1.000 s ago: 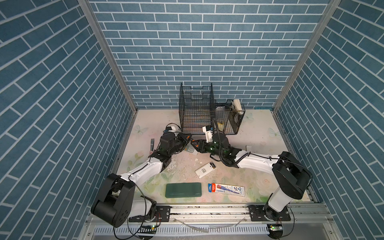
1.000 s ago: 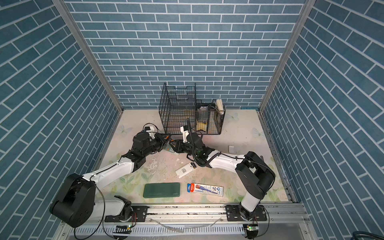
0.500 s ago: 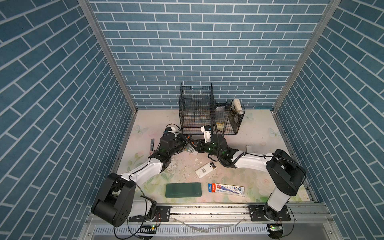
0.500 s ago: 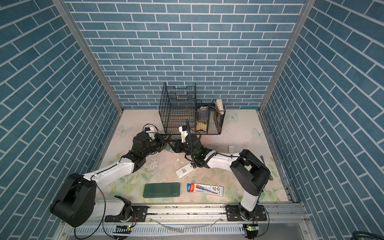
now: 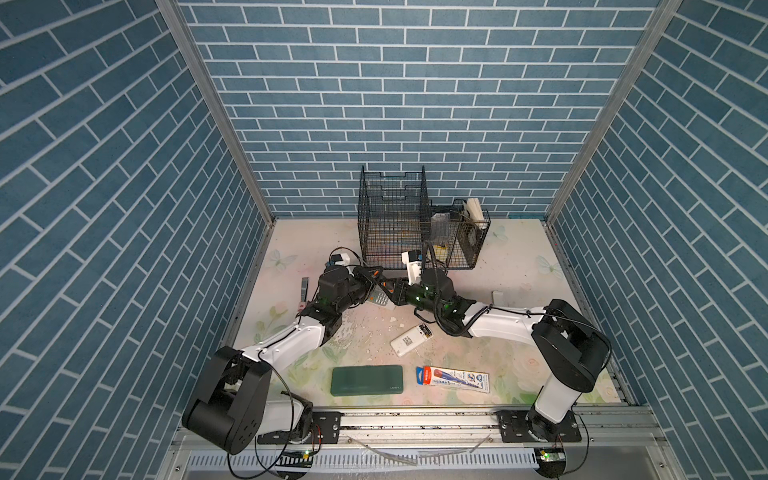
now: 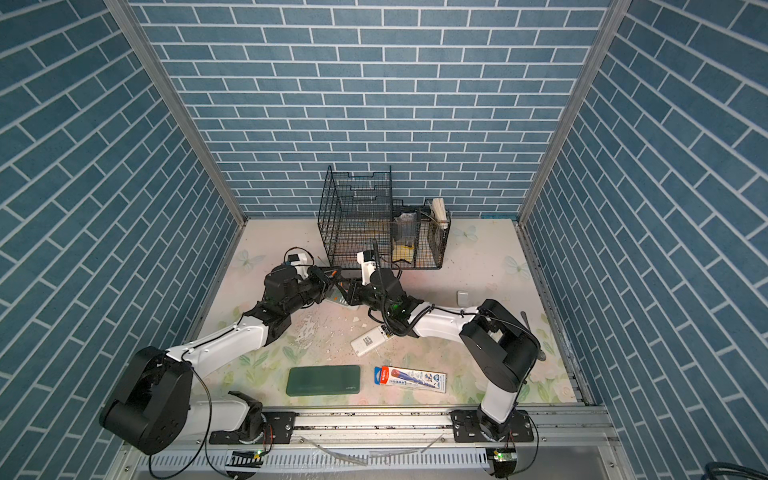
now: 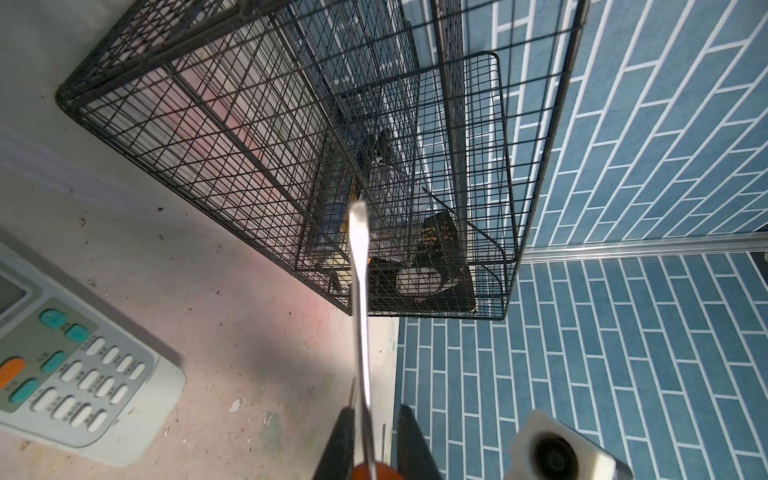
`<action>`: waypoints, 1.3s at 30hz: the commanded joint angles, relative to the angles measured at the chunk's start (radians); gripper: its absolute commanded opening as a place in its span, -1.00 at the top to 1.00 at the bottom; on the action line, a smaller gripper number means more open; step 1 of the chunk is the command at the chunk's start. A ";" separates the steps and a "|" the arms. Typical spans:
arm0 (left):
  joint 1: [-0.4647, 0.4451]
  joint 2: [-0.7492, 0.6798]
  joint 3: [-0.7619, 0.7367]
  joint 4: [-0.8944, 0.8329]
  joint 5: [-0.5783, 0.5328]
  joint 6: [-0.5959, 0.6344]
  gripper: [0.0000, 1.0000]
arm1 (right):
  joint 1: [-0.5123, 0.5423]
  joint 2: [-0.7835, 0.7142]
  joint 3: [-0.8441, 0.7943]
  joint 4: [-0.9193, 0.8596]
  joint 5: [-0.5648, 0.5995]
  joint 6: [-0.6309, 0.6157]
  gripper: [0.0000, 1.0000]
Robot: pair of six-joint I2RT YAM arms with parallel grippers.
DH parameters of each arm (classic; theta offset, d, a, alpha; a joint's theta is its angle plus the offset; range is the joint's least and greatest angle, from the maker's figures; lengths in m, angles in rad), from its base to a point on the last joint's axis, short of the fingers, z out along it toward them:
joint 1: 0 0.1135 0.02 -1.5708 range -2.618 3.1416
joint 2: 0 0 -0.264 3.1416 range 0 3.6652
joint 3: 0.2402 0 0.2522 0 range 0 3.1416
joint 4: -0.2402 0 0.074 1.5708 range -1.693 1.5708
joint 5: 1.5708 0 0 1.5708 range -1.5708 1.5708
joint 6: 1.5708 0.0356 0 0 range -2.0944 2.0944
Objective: Unload the batteries from the remote control
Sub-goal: 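Open the left gripper off the shaft while the right gripper keeps the screwdriver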
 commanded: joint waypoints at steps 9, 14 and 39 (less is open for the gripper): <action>0.002 -0.002 -0.050 -0.007 -0.019 0.053 0.85 | -0.009 -0.078 -0.033 0.033 0.067 0.017 1.00; 0.007 -0.022 -0.042 -0.040 -0.030 0.124 0.43 | -0.010 -0.132 -0.015 -0.107 0.089 0.028 1.00; 0.024 -0.180 -0.049 -0.273 0.014 0.323 -0.17 | -0.030 -0.456 -0.108 -0.634 0.153 0.003 1.00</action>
